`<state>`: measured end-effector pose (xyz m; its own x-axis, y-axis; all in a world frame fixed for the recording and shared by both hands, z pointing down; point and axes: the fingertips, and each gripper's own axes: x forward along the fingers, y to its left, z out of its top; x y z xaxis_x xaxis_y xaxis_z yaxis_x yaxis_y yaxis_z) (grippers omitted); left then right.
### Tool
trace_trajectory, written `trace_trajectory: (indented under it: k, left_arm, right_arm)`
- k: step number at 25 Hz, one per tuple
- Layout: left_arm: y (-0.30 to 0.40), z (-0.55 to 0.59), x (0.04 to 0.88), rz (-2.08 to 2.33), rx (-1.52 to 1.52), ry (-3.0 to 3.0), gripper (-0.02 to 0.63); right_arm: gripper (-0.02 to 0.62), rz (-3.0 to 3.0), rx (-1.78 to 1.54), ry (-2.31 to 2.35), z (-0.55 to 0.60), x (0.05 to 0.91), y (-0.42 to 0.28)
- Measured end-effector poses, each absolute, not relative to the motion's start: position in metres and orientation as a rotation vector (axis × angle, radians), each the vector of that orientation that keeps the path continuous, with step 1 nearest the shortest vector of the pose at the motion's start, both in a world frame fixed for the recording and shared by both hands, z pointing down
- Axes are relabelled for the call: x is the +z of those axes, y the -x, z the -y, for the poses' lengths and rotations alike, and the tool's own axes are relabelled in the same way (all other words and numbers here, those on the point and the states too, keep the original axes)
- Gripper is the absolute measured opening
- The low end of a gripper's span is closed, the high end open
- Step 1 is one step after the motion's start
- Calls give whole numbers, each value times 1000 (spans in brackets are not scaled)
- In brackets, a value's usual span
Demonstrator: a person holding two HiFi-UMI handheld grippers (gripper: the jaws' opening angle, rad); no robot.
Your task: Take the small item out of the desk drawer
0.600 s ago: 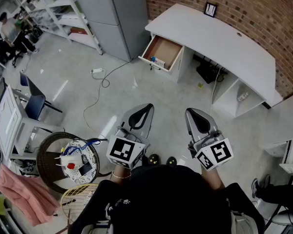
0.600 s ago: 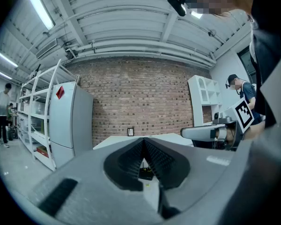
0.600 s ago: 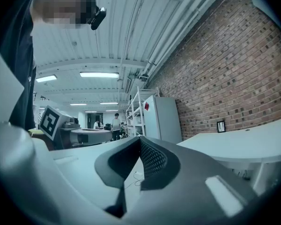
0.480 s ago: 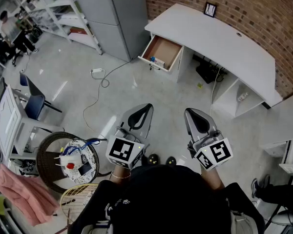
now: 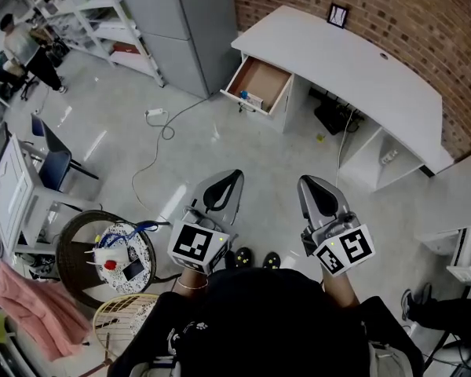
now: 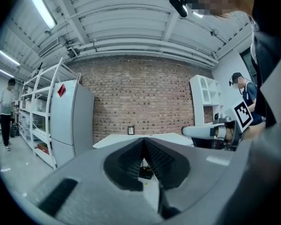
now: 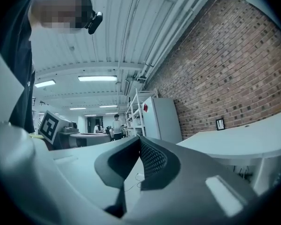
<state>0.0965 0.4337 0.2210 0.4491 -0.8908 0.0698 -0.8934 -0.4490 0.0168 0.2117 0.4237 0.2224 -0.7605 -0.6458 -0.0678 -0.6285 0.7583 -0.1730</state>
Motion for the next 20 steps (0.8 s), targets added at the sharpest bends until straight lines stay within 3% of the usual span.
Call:
trace_trajectory:
  k: [20]
  left_arm:
    - [-166, -436, 242, 1570, 133, -2619, -9]
  right_arm:
    - [9, -2794, -282, 1114, -430, 243, -304]
